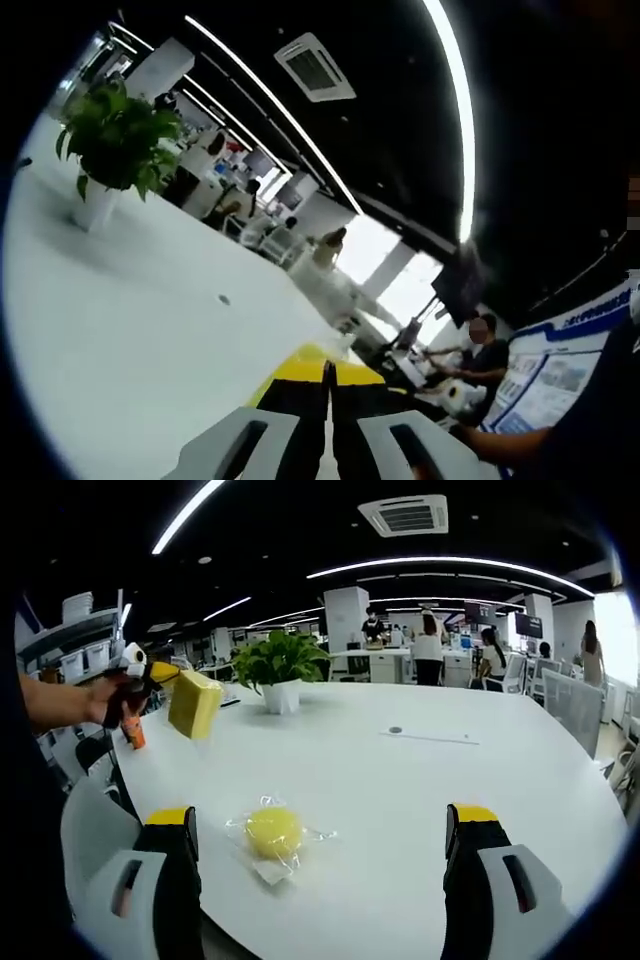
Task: Compare the silicone blocks by pressing each to a similar depth, holding the contact briefly, and releasing to observe deformation and rebound differences across the visible hardness samples.
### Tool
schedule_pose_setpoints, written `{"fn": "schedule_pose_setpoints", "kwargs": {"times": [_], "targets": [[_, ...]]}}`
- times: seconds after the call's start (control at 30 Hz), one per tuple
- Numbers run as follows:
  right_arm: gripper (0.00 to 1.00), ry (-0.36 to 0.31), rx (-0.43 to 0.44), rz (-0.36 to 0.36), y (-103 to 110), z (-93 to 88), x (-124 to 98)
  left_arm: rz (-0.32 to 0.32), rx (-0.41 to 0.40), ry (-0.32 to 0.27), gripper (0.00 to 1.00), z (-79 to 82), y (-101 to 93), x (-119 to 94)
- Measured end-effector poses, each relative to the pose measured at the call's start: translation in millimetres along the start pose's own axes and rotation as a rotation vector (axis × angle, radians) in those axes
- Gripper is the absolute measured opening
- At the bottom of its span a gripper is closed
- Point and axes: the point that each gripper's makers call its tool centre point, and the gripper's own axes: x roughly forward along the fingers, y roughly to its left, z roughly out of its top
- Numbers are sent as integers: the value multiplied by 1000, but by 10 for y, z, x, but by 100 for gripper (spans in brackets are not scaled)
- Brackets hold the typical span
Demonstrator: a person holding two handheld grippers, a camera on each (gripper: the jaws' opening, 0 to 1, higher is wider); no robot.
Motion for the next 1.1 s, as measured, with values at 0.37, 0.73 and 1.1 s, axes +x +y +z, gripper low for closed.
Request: {"fn": "schedule_pose_setpoints", "kwargs": {"times": [0.37, 0.73, 1.1], "targets": [[97, 23, 13, -12, 6, -138, -26, 22, -64, 36, 0, -232, 253, 47], [97, 79, -29, 1, 86, -344, -1, 48, -141, 63, 0, -461, 501, 70], [97, 104, -43, 32, 165, -524, 25, 65, -226, 68, 0, -561, 703, 29]]}}
